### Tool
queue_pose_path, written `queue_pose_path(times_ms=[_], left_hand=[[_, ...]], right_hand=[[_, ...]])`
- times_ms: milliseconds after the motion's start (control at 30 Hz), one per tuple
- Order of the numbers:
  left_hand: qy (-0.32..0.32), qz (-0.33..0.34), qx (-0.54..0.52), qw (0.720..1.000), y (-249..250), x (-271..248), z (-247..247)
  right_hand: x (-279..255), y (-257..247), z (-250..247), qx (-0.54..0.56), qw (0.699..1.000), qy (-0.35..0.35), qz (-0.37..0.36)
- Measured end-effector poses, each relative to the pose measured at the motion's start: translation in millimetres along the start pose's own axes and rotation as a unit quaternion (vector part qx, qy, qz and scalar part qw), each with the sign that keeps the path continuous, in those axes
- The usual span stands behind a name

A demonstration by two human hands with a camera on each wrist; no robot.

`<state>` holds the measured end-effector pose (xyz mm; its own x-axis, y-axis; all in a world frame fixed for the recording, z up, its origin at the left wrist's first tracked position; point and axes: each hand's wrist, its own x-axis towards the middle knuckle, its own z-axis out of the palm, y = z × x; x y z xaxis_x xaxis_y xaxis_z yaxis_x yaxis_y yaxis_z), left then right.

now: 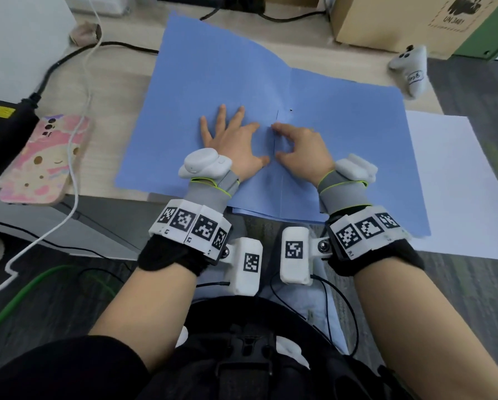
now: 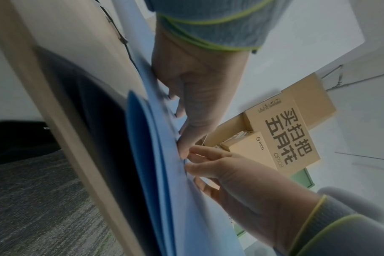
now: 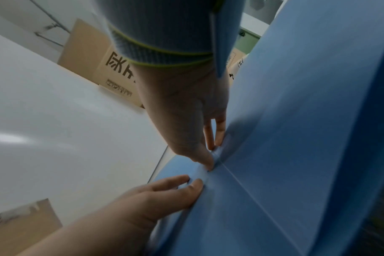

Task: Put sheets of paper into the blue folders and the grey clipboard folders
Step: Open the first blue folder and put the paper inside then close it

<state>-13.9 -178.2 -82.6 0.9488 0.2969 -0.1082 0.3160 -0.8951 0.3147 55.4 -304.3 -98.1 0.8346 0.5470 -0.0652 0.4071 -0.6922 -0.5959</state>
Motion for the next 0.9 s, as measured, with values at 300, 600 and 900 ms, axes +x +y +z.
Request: queue_pose_path(times_ms=[300, 600, 900], left_hand=[[0.032, -0.031, -0.01, 0.999, 36, 4, -13], [0.035, 0.054, 0.016, 0.998, 95, 15, 1], [-0.059, 0.185, -0.066, 0.979, 163, 17, 30]], right_hand=[[-26, 10, -33, 0.254, 0.964, 0.077, 0.034], [-51, 60, -69, 0.189, 0.932, 0.282, 0.126], [-89, 113, -95, 0.038, 0.897, 0.354, 0.262]])
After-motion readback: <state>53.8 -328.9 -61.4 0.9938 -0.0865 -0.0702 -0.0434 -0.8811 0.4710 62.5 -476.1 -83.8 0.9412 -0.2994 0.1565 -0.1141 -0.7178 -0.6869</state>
